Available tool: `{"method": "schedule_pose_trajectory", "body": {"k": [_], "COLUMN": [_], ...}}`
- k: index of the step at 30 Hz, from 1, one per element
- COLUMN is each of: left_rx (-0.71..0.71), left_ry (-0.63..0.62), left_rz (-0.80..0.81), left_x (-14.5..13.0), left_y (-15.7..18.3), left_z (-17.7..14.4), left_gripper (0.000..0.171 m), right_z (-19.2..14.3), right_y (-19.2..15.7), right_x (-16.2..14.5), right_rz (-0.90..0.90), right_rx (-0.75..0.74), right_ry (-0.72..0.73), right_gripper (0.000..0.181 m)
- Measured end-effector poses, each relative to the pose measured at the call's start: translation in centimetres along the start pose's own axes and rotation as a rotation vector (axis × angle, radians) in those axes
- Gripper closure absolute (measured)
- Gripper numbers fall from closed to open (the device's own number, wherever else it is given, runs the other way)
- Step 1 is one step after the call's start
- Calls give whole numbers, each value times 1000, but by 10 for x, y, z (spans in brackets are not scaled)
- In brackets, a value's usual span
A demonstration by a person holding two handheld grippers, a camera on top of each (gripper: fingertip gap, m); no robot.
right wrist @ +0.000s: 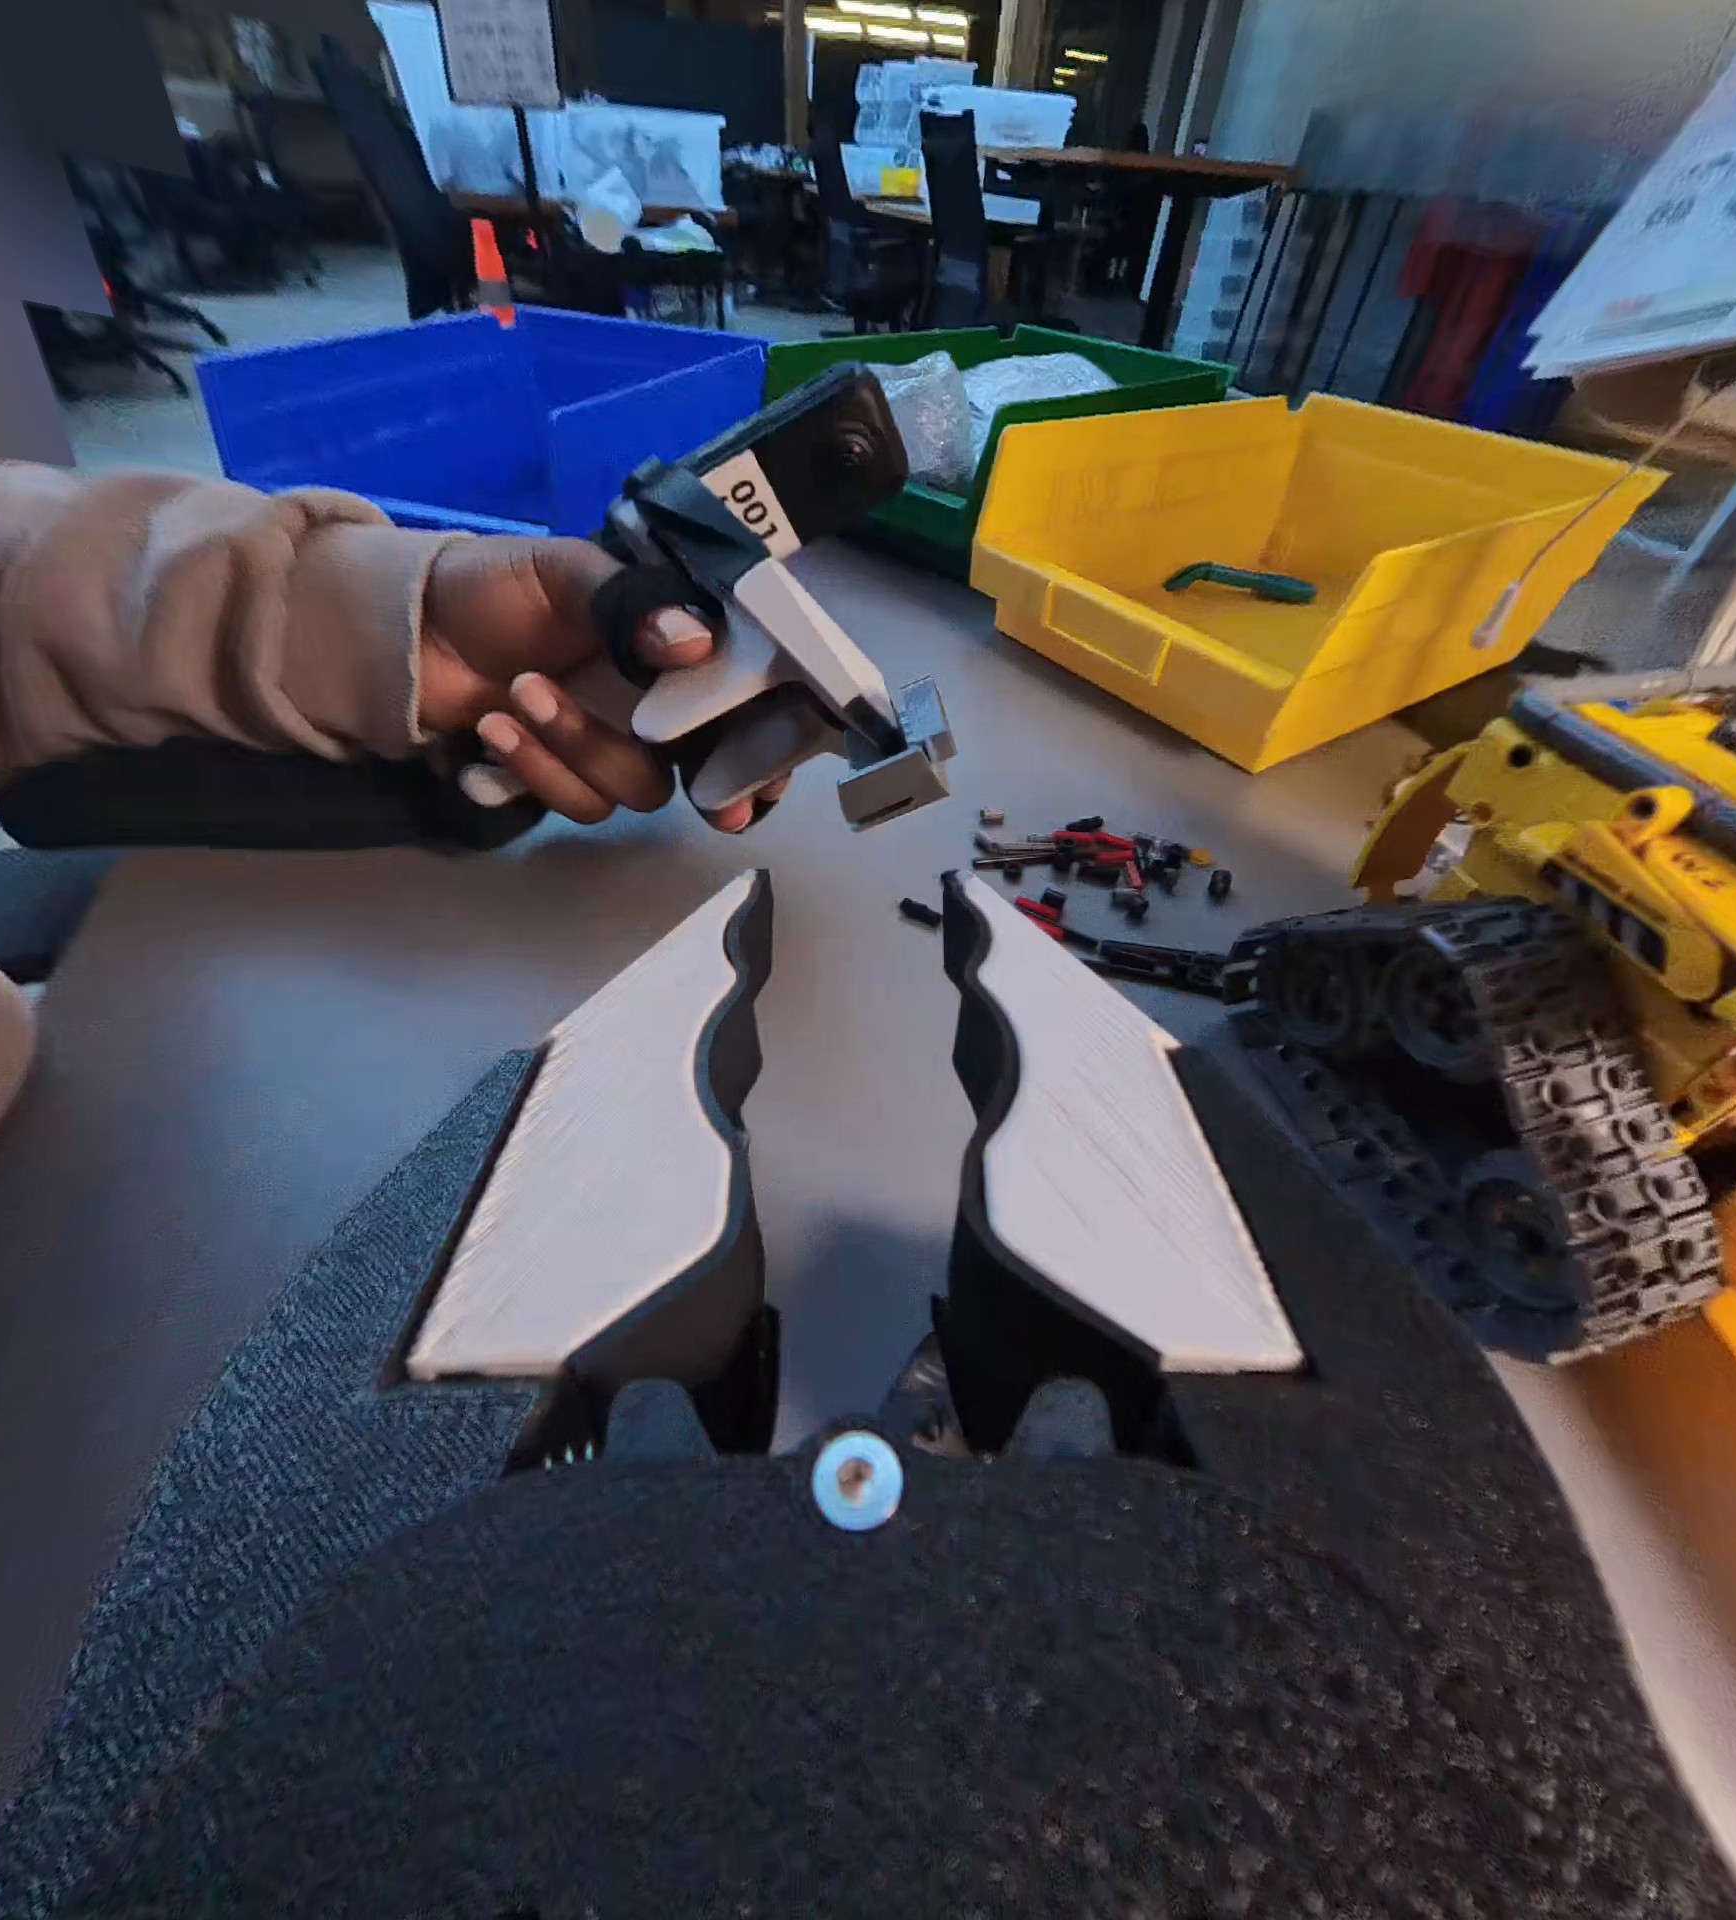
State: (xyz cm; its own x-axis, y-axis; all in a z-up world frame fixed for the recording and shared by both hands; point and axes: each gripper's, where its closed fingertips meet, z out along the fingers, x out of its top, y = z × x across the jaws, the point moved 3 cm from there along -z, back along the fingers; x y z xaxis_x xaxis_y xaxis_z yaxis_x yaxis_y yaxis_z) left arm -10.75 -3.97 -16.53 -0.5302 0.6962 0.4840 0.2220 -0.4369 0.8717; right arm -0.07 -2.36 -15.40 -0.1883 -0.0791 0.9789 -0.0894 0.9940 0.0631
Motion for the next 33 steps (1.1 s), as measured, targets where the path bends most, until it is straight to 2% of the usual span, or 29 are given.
{"method": "schedule_pose_trajectory", "body": {"k": [3, 7, 8, 9, 10, 12, 14, 17, 19, 23, 33], "left_rx": [-6, -8, -10, -12, -5, -41, -114, -181, -171, -159, -153], "left_ry": [-6, -49, -60, -75, -77, -81, -78, -92, -103, -110, -108], "left_rz": [-2, 11, 4, -1, -4, -3, 21, 128, 217, 286, 309], "left_x": [-1, -10, -13, -16, -17, -17, -17, -19, -21, -23, -24], "left_y": [0, 3, 3, 4, 2, 7, 19, 38, 44, 48, 50], "left_z": [1, 9, 11, 14, 15, 15, 16, 18, 20, 20, 21], "left_gripper": [171, 171, 171, 171, 171, 169, 162, 155, 152, 149, 146], "right_z": [3, 8, 9, 9, 9, 6, 1, -7, -9, -8, -7], "right_y": [-4, -6, -7, -5, -4, -1, 3, 9, 11, 10, 9], "right_x": [1, 4, 4, 3, 3, 4, 11, 17, 16, 18, 17], "right_rz": [-126, -155, -168, -179, -167, -4, 286, 725, 881, 982, 1037], "right_rx": [-52, -83, -91, -110, -107, -52, 58, 273, 344, 401, 424], "right_ry": [-11, -3, -8, -21, -26, -7, 68, 175, 223, 250, 257], "right_gripper": [147, 145, 148, 160, 160, 160, 161, 161, 161, 162, 161]}}
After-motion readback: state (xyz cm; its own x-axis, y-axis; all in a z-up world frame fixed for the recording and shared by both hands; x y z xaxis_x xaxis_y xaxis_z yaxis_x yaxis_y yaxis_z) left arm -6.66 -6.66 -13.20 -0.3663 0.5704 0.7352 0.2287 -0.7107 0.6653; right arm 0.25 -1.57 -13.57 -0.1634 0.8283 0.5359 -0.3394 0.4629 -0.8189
